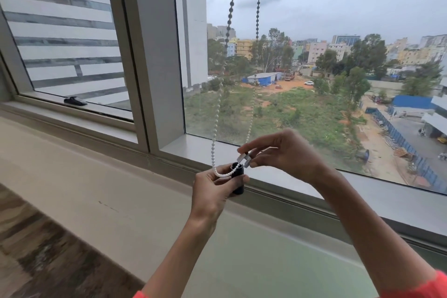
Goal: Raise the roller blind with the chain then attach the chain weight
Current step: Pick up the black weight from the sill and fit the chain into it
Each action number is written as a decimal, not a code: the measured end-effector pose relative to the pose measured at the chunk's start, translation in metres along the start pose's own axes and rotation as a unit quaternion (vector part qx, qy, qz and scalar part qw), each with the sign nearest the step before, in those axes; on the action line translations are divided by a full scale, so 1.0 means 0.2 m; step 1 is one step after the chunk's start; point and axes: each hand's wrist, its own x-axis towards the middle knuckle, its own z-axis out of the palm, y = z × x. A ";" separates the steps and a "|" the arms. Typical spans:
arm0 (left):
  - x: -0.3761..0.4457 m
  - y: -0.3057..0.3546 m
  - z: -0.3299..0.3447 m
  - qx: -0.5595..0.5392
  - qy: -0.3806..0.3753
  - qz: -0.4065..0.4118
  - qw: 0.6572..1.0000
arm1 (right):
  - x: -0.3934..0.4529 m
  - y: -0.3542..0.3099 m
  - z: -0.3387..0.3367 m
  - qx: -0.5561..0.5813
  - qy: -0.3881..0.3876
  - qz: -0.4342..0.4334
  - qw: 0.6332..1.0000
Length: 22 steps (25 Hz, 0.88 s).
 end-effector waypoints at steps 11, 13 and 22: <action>0.01 0.01 0.00 0.040 -0.014 0.005 0.999 | 0.07 -0.05 0.01 -0.177 -0.062 0.001 0.982; 0.01 0.01 0.00 0.044 -0.023 0.012 0.999 | 0.08 -0.05 0.00 -0.191 -0.077 0.000 0.979; 0.00 0.03 0.01 0.068 -0.050 0.001 0.996 | 0.08 -0.05 -0.03 -0.209 -0.087 -0.030 0.974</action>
